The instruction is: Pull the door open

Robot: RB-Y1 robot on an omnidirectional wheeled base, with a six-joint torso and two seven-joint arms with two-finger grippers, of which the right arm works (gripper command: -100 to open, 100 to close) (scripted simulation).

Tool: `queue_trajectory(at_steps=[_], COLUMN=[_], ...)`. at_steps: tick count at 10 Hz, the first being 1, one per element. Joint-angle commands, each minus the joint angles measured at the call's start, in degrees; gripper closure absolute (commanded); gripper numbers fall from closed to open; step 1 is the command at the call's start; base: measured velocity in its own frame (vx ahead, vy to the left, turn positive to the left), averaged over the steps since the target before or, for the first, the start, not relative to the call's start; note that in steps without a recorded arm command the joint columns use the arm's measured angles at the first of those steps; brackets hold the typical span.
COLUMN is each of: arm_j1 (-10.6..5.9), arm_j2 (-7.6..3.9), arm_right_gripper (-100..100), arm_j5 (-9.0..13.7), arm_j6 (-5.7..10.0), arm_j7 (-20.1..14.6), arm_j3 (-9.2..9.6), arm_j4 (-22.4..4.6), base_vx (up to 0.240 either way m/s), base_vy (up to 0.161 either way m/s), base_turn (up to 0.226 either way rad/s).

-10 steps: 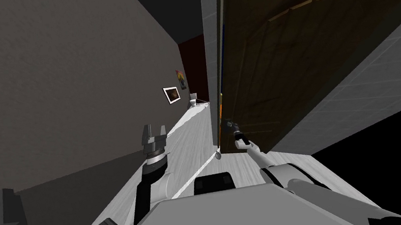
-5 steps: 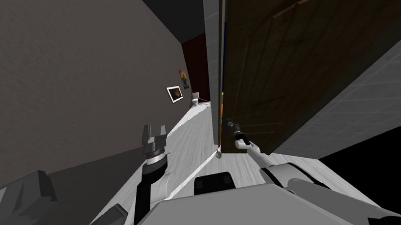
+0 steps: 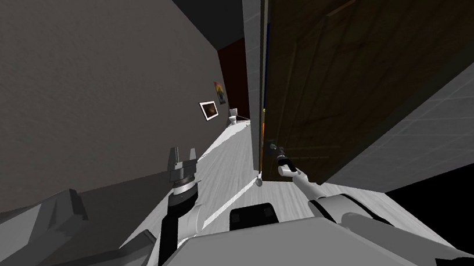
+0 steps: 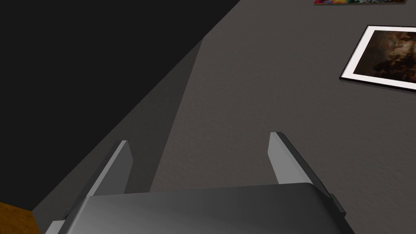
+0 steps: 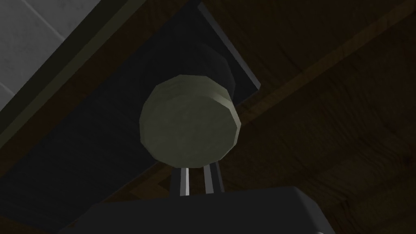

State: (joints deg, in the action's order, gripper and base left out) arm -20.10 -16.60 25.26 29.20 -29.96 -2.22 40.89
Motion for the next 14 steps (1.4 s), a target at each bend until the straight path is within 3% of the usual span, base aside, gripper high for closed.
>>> queue_trajectory(at_steps=[1, 5, 6, 14], arm_j1=[-0.89, -0.85, -0.34, -0.6], arm_j2=[0.0, -0.14, 0.32, 4.96], arm_right_gripper=[100, 100, -100, -100], arm_j5=[1.52, 4.11, 5.13, 12.79], arm_j6=[0.37, 0.23, 0.11, -0.6], arm_j7=[-2.86, -7.96, -9.12, -19.26], arm_j3=[0.44, 0.7, 0.87, 1.47], arm_j4=[0.27, 0.35, -0.4, 2.81], base_vx=[-0.048, -0.046, -0.061, -0.112], base_vy=[-0.035, -0.033, -0.039, -0.025], base_turn=[0.11, 0.094, 0.014, 0.028])
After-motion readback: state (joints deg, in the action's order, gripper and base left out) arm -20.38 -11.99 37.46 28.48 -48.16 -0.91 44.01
